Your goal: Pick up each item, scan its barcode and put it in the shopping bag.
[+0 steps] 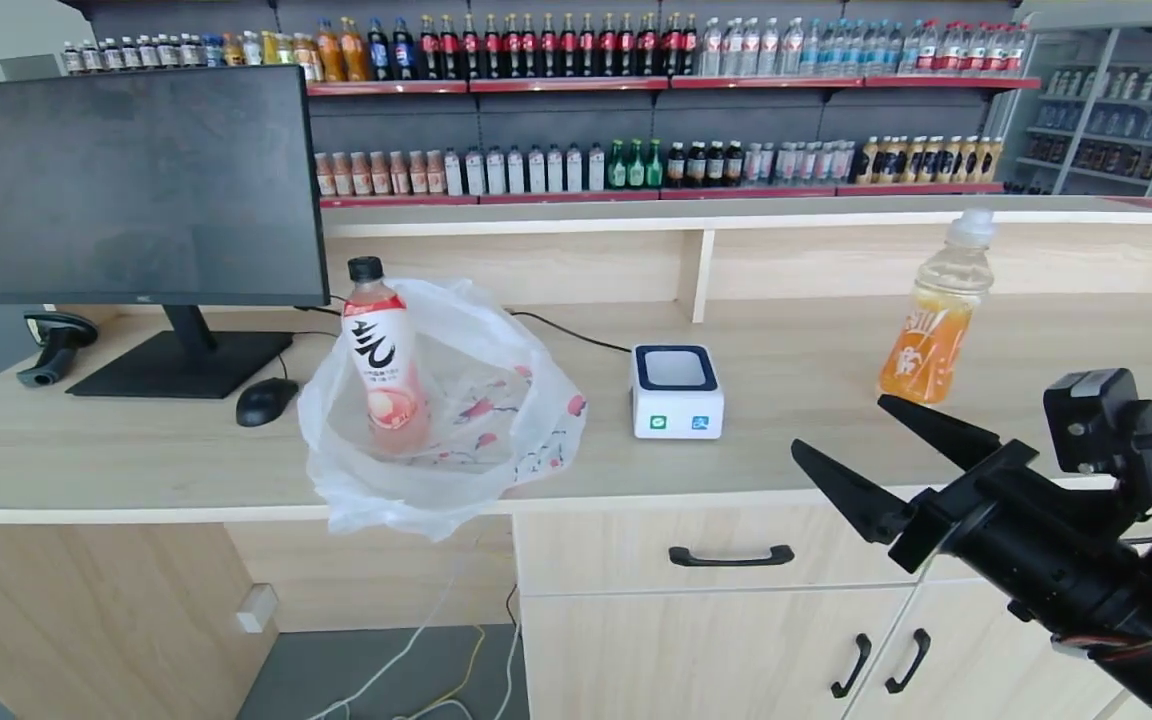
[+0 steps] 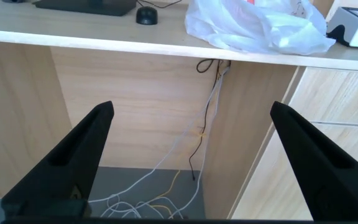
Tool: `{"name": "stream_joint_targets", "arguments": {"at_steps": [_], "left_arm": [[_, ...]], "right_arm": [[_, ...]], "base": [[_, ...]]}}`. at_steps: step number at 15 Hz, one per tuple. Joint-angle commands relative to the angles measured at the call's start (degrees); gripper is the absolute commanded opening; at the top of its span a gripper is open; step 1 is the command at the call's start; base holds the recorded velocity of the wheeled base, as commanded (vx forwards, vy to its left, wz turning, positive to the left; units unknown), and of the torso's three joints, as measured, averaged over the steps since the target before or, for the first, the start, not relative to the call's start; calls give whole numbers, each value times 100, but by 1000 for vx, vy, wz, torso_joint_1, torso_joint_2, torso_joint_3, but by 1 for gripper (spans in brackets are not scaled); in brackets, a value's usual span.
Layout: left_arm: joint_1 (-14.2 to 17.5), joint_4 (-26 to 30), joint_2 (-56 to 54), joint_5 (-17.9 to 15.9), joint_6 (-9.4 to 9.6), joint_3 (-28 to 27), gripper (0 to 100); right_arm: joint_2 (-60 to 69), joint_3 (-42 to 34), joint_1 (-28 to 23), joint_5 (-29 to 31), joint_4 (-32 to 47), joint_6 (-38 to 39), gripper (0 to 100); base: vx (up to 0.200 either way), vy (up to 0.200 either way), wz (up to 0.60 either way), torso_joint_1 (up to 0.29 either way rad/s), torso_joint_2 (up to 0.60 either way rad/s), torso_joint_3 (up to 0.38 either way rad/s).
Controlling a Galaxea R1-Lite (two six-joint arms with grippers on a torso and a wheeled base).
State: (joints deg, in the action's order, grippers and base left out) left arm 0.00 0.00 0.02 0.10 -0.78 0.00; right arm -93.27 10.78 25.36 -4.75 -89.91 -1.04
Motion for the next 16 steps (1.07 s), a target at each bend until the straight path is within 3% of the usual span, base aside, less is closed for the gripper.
{"name": "stream_joint_targets", "arguments": {"at_steps": [1,3,6,8,16], "left_arm": [[0,0,-2,-1,-10,0,100],[0,0,-2,-1,-10,0,100],[0,0,-2,-1,-10,0,100],[0,0,-2,-1,-1,0,100],[0,0,-2,-1,-1,0,100]], "right_arm": [[19,30,-83,1,-9,-2,100],[99,56,-356,1,-9,7,100],[178,-172,-365,-8,-9,7,100],[248,-208,-365,-8,-9,25,100],[213,-225,-365,-8,-9,51,100]], "base": [[200,-200,0,-17,-7,7],[200,-200,0,5,0,5],[200,-200,0,9,4,1],[0,-200,0,2,0,5],[0,0,0,0,0,0]]}}
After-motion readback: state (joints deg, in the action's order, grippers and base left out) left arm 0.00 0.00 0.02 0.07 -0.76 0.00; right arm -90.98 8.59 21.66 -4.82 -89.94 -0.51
